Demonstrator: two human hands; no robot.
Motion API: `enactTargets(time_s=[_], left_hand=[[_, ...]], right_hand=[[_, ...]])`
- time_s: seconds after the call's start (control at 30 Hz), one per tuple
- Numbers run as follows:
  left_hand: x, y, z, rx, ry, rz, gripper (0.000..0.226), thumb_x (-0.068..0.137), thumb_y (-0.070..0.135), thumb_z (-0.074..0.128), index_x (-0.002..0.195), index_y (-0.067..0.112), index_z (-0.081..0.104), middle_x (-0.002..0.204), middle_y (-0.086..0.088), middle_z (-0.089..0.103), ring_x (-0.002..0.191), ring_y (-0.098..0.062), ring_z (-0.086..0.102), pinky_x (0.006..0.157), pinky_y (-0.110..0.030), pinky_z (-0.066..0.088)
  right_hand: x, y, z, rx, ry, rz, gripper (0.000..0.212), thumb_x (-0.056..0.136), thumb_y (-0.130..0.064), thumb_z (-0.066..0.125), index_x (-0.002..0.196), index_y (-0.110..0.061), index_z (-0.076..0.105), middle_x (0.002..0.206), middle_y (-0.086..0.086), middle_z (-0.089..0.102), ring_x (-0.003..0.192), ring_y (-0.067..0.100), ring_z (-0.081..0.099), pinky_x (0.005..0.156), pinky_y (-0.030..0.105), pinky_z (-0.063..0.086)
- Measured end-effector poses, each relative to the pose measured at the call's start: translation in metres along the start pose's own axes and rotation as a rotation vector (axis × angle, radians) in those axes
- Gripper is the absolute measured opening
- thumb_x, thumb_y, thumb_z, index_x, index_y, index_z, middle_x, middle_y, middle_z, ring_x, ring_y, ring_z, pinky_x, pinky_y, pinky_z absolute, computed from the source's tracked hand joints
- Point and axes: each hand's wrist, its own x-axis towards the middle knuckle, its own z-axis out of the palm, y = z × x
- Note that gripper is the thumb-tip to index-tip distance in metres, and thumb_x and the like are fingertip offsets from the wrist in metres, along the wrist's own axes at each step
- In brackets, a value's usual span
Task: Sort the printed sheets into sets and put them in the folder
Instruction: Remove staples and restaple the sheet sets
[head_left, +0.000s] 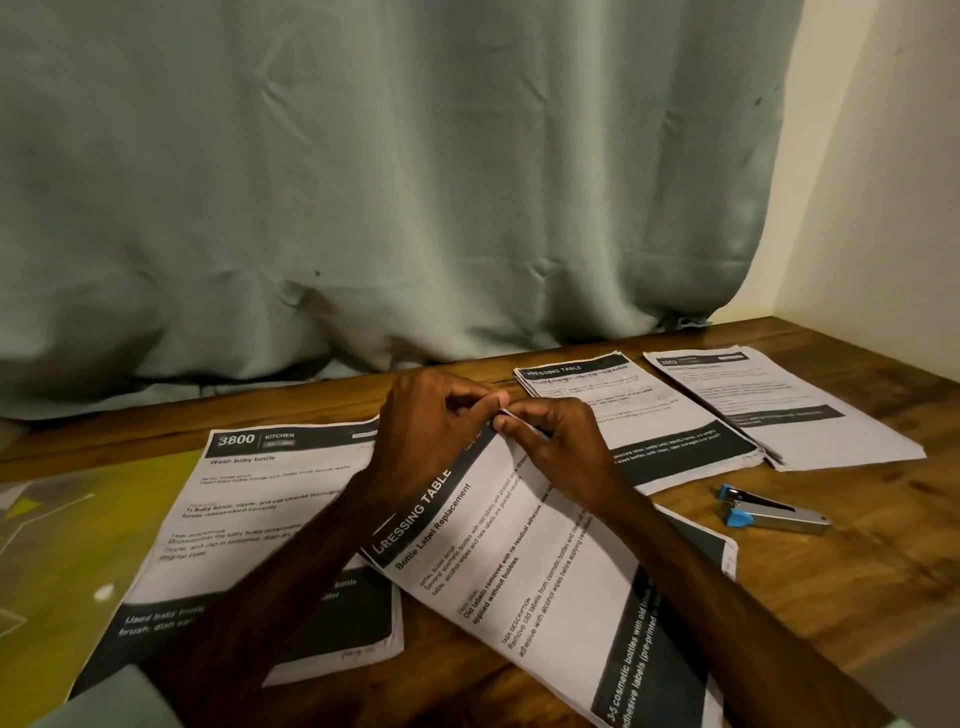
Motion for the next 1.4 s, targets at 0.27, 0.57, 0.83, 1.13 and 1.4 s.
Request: enactTargets(time_s=[0.27,0.57,0.83,1.13,1.4], left_hand=[[-0.001,-0.001,0.0,0.028,0.018,0.106,0.012,0.092,0.03,0.074,0.102,0.027,0.08,0.094,0.009,0.079,0.076,-0.002,0.071,0.068,-0.037,0.06],[0.007,0.003,-0.012,-0.015,-0.065,0.091,0.011,0.091,0.024,0.076,0.1,0.022,0.081,0.094,0.008,0.078,0.084,0.007,0.069,0.072,-0.007,0.051],[0.005,0.006,-0.008,0.022,-0.019,0.113,0.011,0.092,0.021,0.074,0.099,0.019,0.082,0.092,0.005,0.079,0.081,0.002,0.069,0.069,-0.012,0.053],[0.007,0.003,-0.008,-0.094,-0.048,-0.031,0.011,0.089,0.019,0.077,0.099,0.015,0.081,0.089,0.011,0.075,0.072,0.005,0.07,0.062,-0.008,0.05],[0.008,0.001,-0.011,-0.082,-0.094,-0.062,0.01,0.087,0.018,0.079,0.097,0.019,0.08,0.086,0.009,0.076,0.069,0.007,0.068,0.059,-0.007,0.048]], right_hand=[[0.002,-0.001,-0.002,0.06,0.004,-0.005,0.014,0.096,-0.016,0.069,0.105,-0.014,0.08,0.095,-0.009,0.078,0.086,0.006,0.074,0.079,0.024,0.058],[0.002,-0.005,-0.011,0.131,-0.027,0.029,0.013,0.098,-0.015,0.065,0.1,-0.014,0.077,0.092,-0.002,0.079,0.083,0.01,0.075,0.073,0.021,0.058],[0.002,-0.004,-0.01,0.153,-0.039,0.079,0.012,0.098,-0.017,0.066,0.104,-0.016,0.076,0.095,-0.001,0.079,0.086,0.015,0.076,0.076,0.031,0.062],[0.002,-0.007,-0.011,0.137,-0.032,0.059,0.013,0.098,-0.014,0.065,0.099,-0.022,0.075,0.092,-0.011,0.077,0.083,0.005,0.074,0.069,0.014,0.054],[0.003,-0.003,-0.01,0.086,-0.015,0.071,0.01,0.098,-0.014,0.066,0.097,-0.019,0.075,0.077,-0.027,0.072,0.076,-0.001,0.07,0.068,0.01,0.05]])
